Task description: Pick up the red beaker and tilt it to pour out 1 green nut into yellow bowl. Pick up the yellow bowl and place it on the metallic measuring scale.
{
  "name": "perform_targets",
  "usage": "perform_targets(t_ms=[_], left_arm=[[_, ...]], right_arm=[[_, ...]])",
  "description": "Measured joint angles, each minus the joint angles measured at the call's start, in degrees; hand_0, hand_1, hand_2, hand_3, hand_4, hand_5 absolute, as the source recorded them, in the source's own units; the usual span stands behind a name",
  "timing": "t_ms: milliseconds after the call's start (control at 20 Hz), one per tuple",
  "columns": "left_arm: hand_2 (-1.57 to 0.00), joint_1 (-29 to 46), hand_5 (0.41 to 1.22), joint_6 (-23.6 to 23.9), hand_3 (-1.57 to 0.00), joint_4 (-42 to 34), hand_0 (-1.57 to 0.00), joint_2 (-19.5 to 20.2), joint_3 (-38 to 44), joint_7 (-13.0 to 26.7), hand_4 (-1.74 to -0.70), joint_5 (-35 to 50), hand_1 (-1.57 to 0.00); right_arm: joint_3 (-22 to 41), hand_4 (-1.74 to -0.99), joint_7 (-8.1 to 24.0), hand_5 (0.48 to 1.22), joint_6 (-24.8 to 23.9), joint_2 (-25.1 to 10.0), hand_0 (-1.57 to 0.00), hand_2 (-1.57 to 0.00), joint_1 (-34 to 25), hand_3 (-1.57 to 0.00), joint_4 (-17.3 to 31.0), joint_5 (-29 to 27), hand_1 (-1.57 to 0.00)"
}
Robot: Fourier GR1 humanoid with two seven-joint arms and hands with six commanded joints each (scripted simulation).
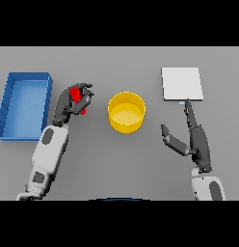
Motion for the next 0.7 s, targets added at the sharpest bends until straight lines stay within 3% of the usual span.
perform_targets(t_ms=[50,250,350,550,700], left_arm=[[-1.14,-0.71,1.078,0.0,-0.97,0.87,-1.11,-0.13,-0.54,-0.79,-1.6,-0.55,-1.12],[-1.4,-0.08,1.162,-0.7,-1.33,-0.04,-1.38,-0.08,-2.12,-0.18,-1.51,-1.16,-1.39],[-1.46,0.41,1.151,0.19,-1.41,-0.97,-1.45,-0.55,-2.27,0.84,-1.59,-1.23,-1.45],[-1.52,-0.36,1.122,1.82,-1.51,-2.3,-1.52,-1.05,-0.88,-2.64,-1.68,1.99,-1.52],[-1.55,-0.77,1.114,2.92,-1.54,-6.27,-1.55,-0.42,-1.99,-1.02,-1.71,2.07,-1.55]], right_arm=[[-0.11,-1.252,0.67,0.644,-0.06,0.09,0.0,0.0,-0.55,0.0,0.47,-0.03,0.0],[-0.15,-1.257,-0.19,0.645,0.34,0.02,0.0,0.0,0.28,0.0,-0.09,-0.61,0.0],[-0.75,-1.257,-0.12,0.643,0.59,-0.48,0.0,0.0,0.23,0.0,-0.09,-1.22,0.0],[-0.22,-1.258,-0.55,0.646,0.3,-0.04,0.0,0.0,0.51,0.0,0.19,-0.53,0.0],[0.0,-1.263,-0.03,0.652,-0.61,0.2,0.0,0.0,-0.45,0.0,0.56,0.62,0.0]])
